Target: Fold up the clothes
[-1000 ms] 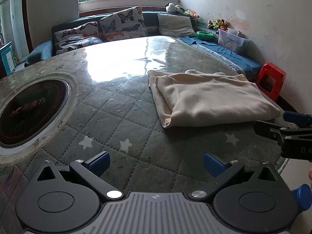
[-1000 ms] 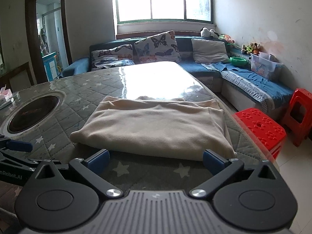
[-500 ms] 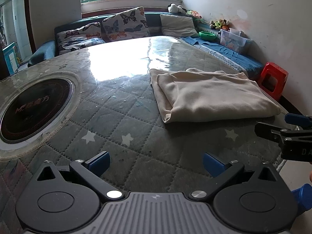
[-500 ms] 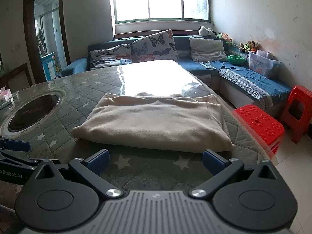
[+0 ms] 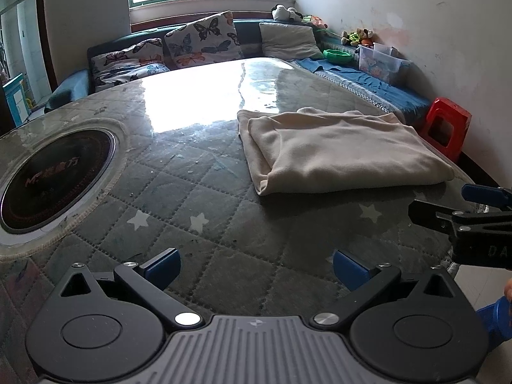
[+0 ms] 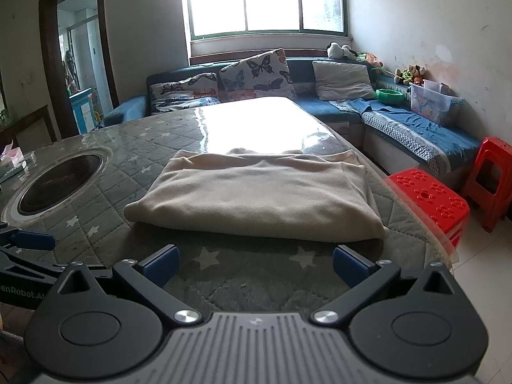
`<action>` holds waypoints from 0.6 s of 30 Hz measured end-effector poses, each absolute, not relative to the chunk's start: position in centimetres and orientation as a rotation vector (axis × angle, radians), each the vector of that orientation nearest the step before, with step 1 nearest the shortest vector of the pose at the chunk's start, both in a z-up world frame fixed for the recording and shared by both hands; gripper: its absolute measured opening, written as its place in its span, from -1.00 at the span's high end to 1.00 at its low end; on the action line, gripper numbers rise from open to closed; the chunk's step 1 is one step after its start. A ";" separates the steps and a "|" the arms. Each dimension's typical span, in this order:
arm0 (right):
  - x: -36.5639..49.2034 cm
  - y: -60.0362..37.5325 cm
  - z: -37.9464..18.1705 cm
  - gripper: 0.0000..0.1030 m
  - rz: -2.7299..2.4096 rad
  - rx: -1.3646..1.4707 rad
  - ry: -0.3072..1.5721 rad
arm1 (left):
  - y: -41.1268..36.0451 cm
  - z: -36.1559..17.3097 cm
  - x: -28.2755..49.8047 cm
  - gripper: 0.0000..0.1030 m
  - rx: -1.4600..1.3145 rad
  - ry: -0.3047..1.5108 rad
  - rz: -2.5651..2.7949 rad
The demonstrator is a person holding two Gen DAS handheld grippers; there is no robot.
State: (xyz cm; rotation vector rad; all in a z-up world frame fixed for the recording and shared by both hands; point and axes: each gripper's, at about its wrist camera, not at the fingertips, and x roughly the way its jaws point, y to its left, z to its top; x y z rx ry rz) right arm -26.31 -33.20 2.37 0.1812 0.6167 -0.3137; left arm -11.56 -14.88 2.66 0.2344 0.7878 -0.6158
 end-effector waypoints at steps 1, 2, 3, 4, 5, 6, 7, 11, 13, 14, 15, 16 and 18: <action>-26.3 -33.2 2.4 -1.00 -0.313 0.181 0.617 | -14.9 2.6 -11.6 -1.00 0.235 0.788 -0.617; -26.3 -33.1 2.3 -1.00 -0.311 0.180 0.617 | -15.0 2.6 -11.7 -1.00 0.236 0.788 -0.619; -26.3 -33.1 2.3 -1.00 -0.311 0.180 0.618 | -15.0 2.6 -11.7 -1.00 0.237 0.787 -0.620; -26.3 -33.1 2.3 -1.00 -0.311 0.180 0.618 | -15.1 2.6 -11.8 -1.00 0.238 0.787 -0.622; -26.3 -33.1 2.3 -1.00 -0.311 0.181 0.618 | -15.1 2.6 -11.8 -1.00 0.239 0.787 -0.623; -26.3 -33.1 2.3 -1.00 -0.311 0.181 0.618 | -15.2 2.6 -11.9 -1.00 0.240 0.787 -0.625; -26.4 -33.1 2.3 -1.00 -0.312 0.182 0.618 | -15.2 2.6 -11.9 -1.00 0.240 0.789 -0.627; -26.4 -33.2 2.1 -1.00 -0.313 0.186 0.620 | -15.4 2.4 -11.9 -1.00 0.240 0.792 -0.628; -26.3 -33.2 2.1 -1.00 -0.313 0.187 0.622 | -15.4 2.4 -11.8 -1.00 0.239 0.796 -0.628; -26.3 -33.2 2.0 -1.00 -0.312 0.187 0.624 | -15.5 2.3 -11.7 -1.00 0.238 0.798 -0.629; -26.2 -33.2 2.0 -1.00 -0.310 0.186 0.624 | -15.5 2.3 -11.7 -1.00 0.239 0.798 -0.630; -26.2 -33.2 2.0 -1.00 -0.309 0.186 0.626 | -15.6 2.3 -11.7 -1.00 0.240 0.799 -0.632; -26.1 -33.2 1.9 -1.00 -0.307 0.186 0.628 | -15.7 2.3 -11.6 -1.00 0.243 0.798 -0.633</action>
